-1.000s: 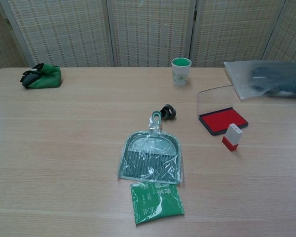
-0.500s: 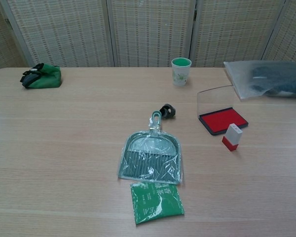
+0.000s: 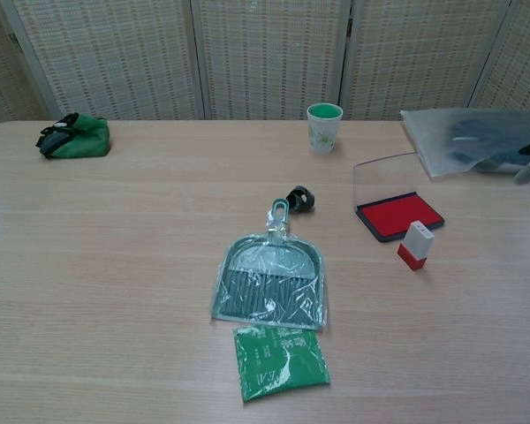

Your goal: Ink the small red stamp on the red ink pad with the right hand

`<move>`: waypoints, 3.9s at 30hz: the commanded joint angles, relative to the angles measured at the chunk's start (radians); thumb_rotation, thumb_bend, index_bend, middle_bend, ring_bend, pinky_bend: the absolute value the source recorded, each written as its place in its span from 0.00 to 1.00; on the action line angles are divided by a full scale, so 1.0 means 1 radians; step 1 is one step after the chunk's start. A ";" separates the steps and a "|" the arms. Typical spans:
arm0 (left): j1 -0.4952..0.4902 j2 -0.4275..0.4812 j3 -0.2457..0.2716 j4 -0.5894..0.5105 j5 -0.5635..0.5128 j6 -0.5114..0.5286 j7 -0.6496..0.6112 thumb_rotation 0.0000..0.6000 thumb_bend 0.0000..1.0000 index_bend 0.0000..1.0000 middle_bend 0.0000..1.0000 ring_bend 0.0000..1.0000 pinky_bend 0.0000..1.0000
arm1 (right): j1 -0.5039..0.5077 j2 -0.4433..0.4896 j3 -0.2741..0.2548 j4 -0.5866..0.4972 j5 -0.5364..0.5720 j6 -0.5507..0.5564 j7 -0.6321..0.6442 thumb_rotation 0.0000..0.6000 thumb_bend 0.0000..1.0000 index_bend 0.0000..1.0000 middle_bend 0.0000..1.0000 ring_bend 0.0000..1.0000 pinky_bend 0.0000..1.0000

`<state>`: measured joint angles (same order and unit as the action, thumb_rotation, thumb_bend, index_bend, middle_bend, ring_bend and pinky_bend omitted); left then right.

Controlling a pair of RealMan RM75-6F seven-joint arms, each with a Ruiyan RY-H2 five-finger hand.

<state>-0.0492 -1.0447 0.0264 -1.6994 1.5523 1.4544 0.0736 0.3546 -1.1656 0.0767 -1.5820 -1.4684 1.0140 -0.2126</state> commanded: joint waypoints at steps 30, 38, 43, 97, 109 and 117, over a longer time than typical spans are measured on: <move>0.011 0.020 0.017 -0.020 0.049 0.040 -0.041 1.00 0.18 0.10 0.00 0.00 0.26 | 0.293 -0.262 0.049 0.234 0.226 -0.258 -0.007 1.00 0.17 0.28 0.02 0.00 0.00; 0.015 0.022 0.022 -0.021 0.074 0.058 -0.057 1.00 0.18 0.10 0.00 0.00 0.26 | 0.306 -0.301 0.036 0.276 0.197 -0.231 0.000 1.00 0.18 0.33 0.05 0.00 0.00; 0.015 0.022 0.025 -0.023 0.080 0.059 -0.057 1.00 0.18 0.10 0.00 0.00 0.26 | 0.317 -0.324 0.030 0.306 0.210 -0.242 -0.010 1.00 0.19 0.36 0.06 0.00 0.00; 0.010 0.043 0.039 -0.011 0.111 0.064 -0.136 1.00 0.18 0.08 0.00 0.00 0.26 | 0.514 -0.354 0.117 0.450 0.609 -0.394 -0.153 1.00 0.28 0.89 1.00 0.78 0.69; 0.009 0.045 0.047 -0.010 0.121 0.060 -0.138 1.00 0.17 0.08 0.00 0.00 0.26 | 0.552 -0.432 0.099 0.567 0.626 -0.419 -0.144 1.00 0.28 0.89 1.00 0.78 0.69; 0.009 0.044 0.049 -0.011 0.123 0.061 -0.134 1.00 0.18 0.08 0.00 0.00 0.26 | 0.561 -0.474 0.087 0.630 0.628 -0.427 -0.143 1.00 0.28 0.90 1.00 0.78 0.69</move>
<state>-0.0397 -1.0003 0.0753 -1.7102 1.6754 1.5153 -0.0609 0.9146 -1.6375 0.1649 -0.9542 -0.8407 0.5876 -0.3555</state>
